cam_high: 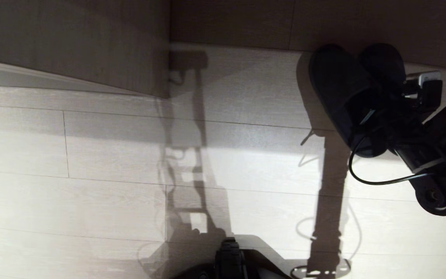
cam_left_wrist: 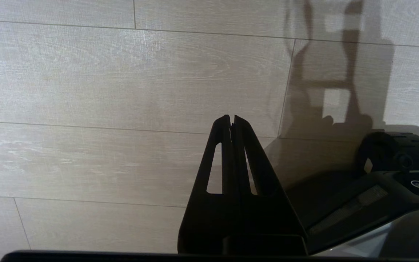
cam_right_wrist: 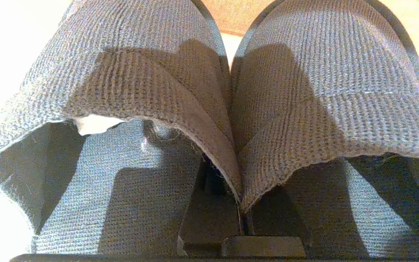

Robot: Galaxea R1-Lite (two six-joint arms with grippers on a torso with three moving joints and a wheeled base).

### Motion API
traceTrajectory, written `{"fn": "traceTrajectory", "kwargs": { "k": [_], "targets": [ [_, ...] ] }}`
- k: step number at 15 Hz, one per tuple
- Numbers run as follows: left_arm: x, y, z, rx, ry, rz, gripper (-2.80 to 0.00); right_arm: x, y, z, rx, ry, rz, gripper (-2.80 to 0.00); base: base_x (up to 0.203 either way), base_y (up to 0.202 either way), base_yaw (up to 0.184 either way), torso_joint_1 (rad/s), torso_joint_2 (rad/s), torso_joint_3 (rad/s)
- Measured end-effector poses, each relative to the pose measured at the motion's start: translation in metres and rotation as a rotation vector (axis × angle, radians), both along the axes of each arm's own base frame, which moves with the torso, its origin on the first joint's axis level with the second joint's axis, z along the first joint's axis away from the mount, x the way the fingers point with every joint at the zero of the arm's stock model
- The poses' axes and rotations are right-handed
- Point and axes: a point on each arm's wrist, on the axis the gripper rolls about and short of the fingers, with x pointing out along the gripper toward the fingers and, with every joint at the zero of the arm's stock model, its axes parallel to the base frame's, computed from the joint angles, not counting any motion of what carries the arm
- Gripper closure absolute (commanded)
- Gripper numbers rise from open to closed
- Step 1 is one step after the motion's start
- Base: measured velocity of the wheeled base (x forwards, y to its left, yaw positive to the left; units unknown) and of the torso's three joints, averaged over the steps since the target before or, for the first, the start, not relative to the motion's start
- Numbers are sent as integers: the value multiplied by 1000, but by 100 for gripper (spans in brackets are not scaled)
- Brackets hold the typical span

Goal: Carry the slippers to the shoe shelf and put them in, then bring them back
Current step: Place the slippers on the floor

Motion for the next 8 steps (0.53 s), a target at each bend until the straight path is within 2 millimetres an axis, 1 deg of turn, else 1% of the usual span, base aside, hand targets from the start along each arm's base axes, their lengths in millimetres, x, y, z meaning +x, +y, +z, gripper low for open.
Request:
{"fn": "traceTrajectory", "kwargs": {
  "k": [4, 8],
  "targets": [
    [0, 0, 0, 0, 0, 0, 0, 28, 5, -5, 16, -26, 8, 0, 0, 0, 0, 0, 0, 0],
    [0, 0, 0, 0, 0, 0, 0, 44, 6, -7, 54, -49, -47, 0, 0, 0, 0, 0, 0, 0]
  ]
}}
